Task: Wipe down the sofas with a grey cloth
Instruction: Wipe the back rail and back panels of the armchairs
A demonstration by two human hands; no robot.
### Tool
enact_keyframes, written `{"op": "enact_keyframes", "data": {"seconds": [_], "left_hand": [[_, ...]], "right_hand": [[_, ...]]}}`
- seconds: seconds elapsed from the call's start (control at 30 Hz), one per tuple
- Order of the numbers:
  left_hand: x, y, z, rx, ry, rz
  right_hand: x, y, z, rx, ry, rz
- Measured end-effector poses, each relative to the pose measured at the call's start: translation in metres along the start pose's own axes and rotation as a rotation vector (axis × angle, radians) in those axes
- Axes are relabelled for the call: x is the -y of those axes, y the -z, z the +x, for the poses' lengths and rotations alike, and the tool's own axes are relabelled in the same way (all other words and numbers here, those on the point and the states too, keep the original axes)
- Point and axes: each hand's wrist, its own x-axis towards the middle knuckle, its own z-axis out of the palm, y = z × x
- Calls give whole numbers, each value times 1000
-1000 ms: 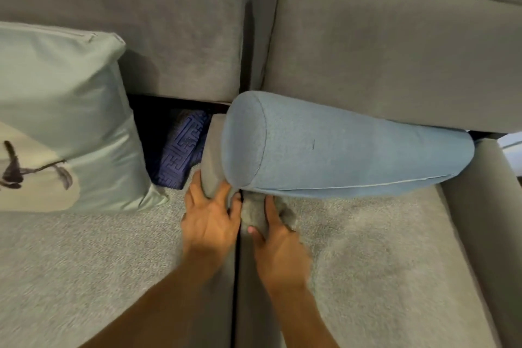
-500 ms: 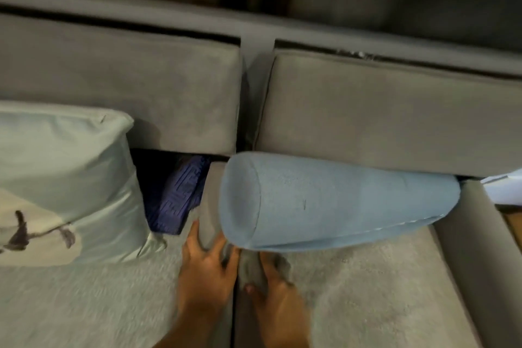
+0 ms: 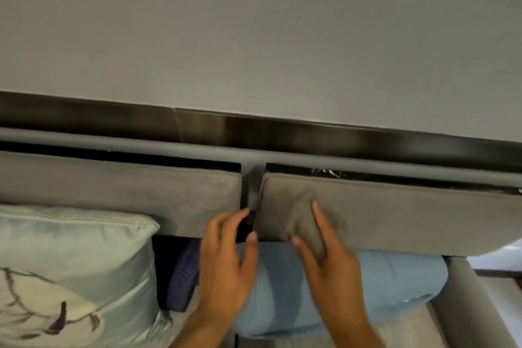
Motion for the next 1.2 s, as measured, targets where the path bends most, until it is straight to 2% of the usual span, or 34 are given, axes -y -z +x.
{"op": "enact_keyframes", "data": {"seconds": [0.07, 0.13, 0.23, 0.37, 0.43, 0.53, 0.63, 0.83, 0.93, 1.03, 1.1, 1.2], "left_hand": [[-25, -15, 27, 18, -34, -2], [-42, -31, 46, 17, -50, 31], [-57, -51, 58, 93, -5, 149], [-71, -57, 59, 240, 179, 234], [-75, -55, 60, 269, 209, 261], [-72, -51, 62, 253, 235, 278], [-63, -48, 65, 280, 293, 339], [-76, -51, 68, 308, 329, 373], [-79, -64, 68, 263, 367, 321], [-83, -72, 70, 214, 414, 290], [-82, -71, 69, 211, 418, 296], [-80, -66, 71, 235, 409, 316]], "right_hand": [[5, -2, 62, 76, 36, -90], [15, -6, 101, 222, 65, -297], [11, 0, 106, 336, 101, -481], [-9, 21, 109, 317, -15, -429], [-4, 16, 109, 313, -16, -374], [14, -3, 116, 406, 34, -309], [18, -1, 123, 452, 51, -390], [-27, 52, 118, 370, -46, -527], [-21, 36, 119, 377, -66, -409], [-8, 22, 119, 429, -5, -305], [-14, 36, 121, 416, 5, -363], [-40, 75, 120, 361, -79, -448]]}}
